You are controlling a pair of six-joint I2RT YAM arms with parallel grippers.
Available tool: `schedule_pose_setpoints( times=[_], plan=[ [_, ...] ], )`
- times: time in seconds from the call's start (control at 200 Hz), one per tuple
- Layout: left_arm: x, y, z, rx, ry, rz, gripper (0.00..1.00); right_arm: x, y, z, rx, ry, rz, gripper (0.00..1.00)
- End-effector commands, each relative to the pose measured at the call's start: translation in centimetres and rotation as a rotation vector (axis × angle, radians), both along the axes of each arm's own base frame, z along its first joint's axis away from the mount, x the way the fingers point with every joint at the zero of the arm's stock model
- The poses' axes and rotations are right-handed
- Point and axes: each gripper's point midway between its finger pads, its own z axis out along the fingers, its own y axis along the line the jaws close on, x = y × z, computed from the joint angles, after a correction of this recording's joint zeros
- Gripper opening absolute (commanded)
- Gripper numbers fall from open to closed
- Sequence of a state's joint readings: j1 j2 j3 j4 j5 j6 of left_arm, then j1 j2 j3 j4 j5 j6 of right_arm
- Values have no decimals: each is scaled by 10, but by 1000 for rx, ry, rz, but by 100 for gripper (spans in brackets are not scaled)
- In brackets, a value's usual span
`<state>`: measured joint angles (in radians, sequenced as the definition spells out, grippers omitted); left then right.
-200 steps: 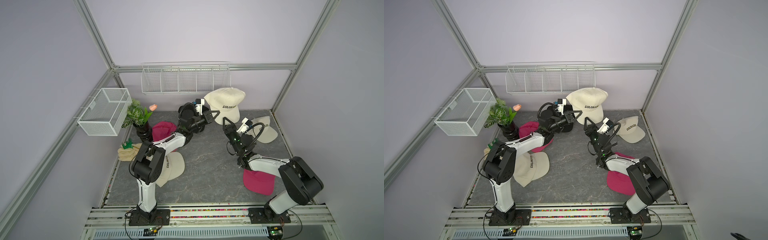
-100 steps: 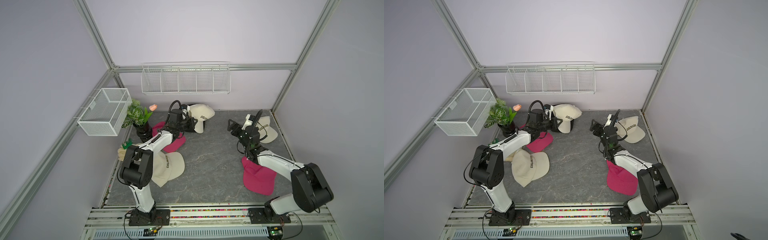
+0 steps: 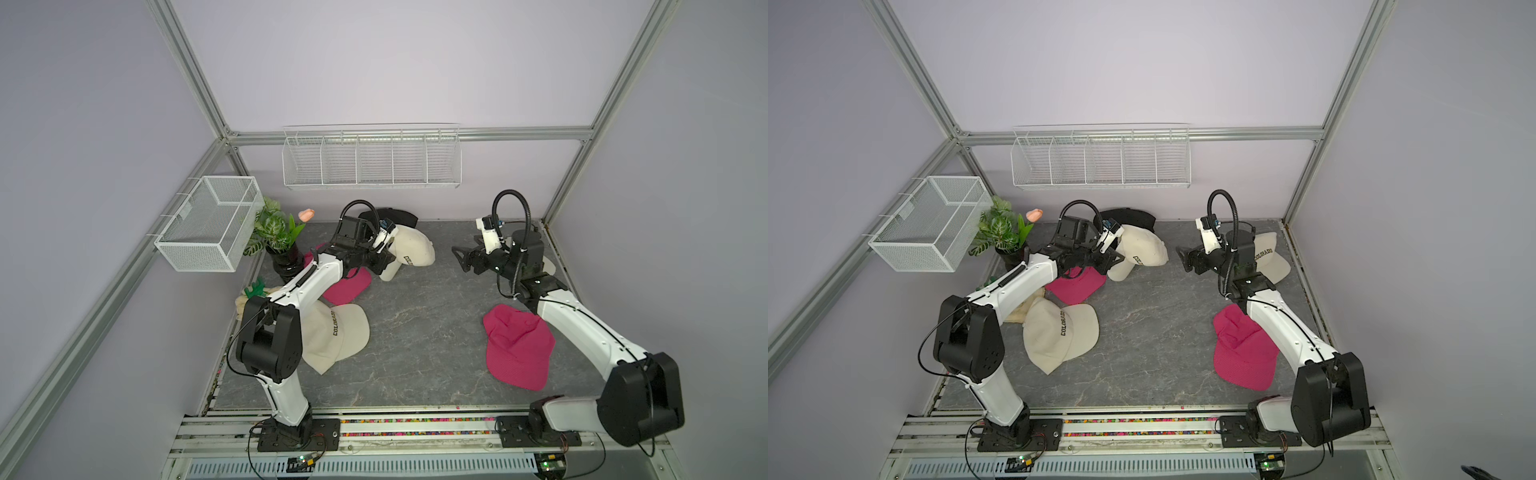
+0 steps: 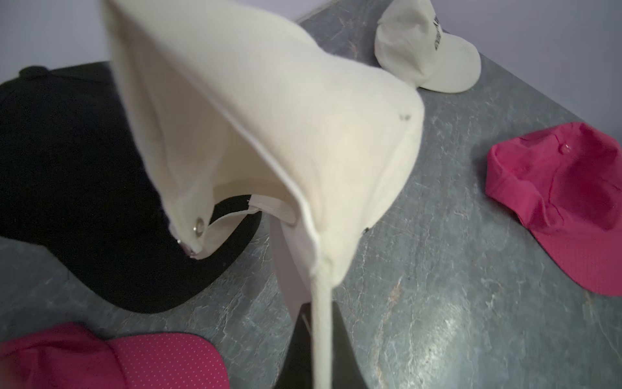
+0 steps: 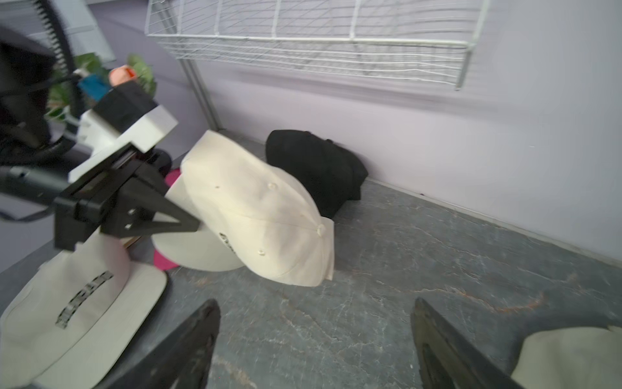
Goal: Stack the baseball caps by color
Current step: Pick up the baseball cap from the center of the board.
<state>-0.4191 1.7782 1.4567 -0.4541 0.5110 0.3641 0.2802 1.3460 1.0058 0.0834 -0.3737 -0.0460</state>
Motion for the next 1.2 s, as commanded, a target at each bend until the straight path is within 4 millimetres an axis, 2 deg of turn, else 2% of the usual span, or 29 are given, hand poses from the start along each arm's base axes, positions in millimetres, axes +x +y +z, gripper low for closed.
schedule_pose_setpoints(
  times=[0.0,0.095,0.205,0.405,0.61,0.765,1.02,1.2],
  plan=[
    [-38,-5,22,11,-54,-236,0,-40,20,4,-57,-16,265,89],
    [-55,-5,29,2,-69,-311,0,-65,28,3,-85,-12,417,89],
    [-64,1,39,17,-105,-329,0,-80,28,3,-108,8,496,89],
    [-84,4,68,-11,-223,-386,0,-88,28,-3,-150,73,571,89],
    [-100,6,91,-41,-293,-424,0,-78,31,10,-150,9,571,89],
    [-101,5,94,-58,-321,-427,0,-65,36,13,-142,1,571,89],
    [-90,2,92,-45,-319,-429,0,-81,65,31,-11,-13,804,91],
    [-75,2,100,-40,-345,-394,0,-93,72,22,-18,23,867,98]
  ],
)
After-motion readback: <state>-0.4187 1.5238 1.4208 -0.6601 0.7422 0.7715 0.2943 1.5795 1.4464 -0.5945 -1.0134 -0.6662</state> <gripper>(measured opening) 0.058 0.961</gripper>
